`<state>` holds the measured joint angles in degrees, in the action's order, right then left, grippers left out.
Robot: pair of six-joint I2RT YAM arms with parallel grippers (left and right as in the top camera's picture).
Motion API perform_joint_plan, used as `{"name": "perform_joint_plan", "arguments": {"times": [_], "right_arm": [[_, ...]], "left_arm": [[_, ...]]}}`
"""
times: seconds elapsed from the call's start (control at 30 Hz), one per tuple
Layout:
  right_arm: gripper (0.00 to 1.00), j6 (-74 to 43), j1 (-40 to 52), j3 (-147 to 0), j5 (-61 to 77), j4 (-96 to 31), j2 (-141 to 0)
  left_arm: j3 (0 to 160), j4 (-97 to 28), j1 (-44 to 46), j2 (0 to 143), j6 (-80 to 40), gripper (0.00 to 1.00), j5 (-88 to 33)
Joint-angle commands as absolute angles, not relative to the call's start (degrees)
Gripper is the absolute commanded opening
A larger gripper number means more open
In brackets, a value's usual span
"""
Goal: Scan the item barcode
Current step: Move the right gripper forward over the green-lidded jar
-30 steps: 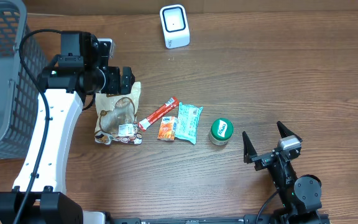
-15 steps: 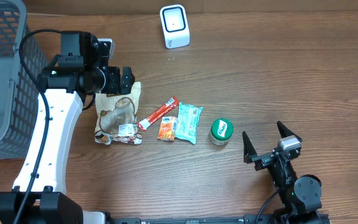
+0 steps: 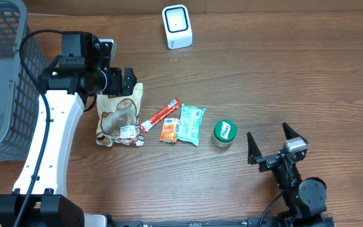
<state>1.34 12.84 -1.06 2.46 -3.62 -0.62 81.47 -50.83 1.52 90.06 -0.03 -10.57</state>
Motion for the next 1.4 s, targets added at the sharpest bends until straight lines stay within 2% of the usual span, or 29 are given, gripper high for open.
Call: {"name": "perform_joint_plan", "arguments": {"times": [0.0,0.17,0.23,0.4,0.53,0.67,0.83,1.03,1.37], "right_arm": [[1.00,-4.08,12.82,-1.54,6.50,-2.04,-0.23],[1.00,-9.96,12.82,-13.13,10.17,-4.49,-0.71],[1.00,-13.02,12.82,-24.34,10.20,-9.50,-3.73],[1.00,-14.17,12.84,-40.80,10.81,-21.69,-12.62],[1.00,-14.17,12.84,-48.40,10.87,-29.69,-19.57],[1.00,-14.17,12.84,-49.93,12.60,-31.73,-25.34],[1.00,-14.22,12.82,-49.95,16.69,-28.45,-31.55],[1.00,-20.97,12.82,-49.93,19.81,-30.35,-36.34],[1.00,-22.79,12.82,-49.95,23.20,-30.33,-44.34]], "left_arm": [[81.91,-50.76,1.52,90.63,-0.64,1.00,-11.44],[81.91,-50.76,1.52,90.63,-0.64,1.00,-11.44],[81.91,-50.76,1.52,90.63,-0.64,1.00,-11.44],[81.91,-50.76,1.52,90.63,-0.64,1.00,-11.44],[81.91,-50.76,1.52,90.63,-0.64,1.00,-11.44],[81.91,-50.76,1.52,90.63,-0.64,1.00,-11.44],[81.91,-50.76,1.52,90.63,-0.64,1.00,-11.44],[81.91,-50.76,1.52,90.63,-0.64,1.00,-11.44],[81.91,-50.76,1.52,90.63,-0.64,1.00,-11.44]]}}
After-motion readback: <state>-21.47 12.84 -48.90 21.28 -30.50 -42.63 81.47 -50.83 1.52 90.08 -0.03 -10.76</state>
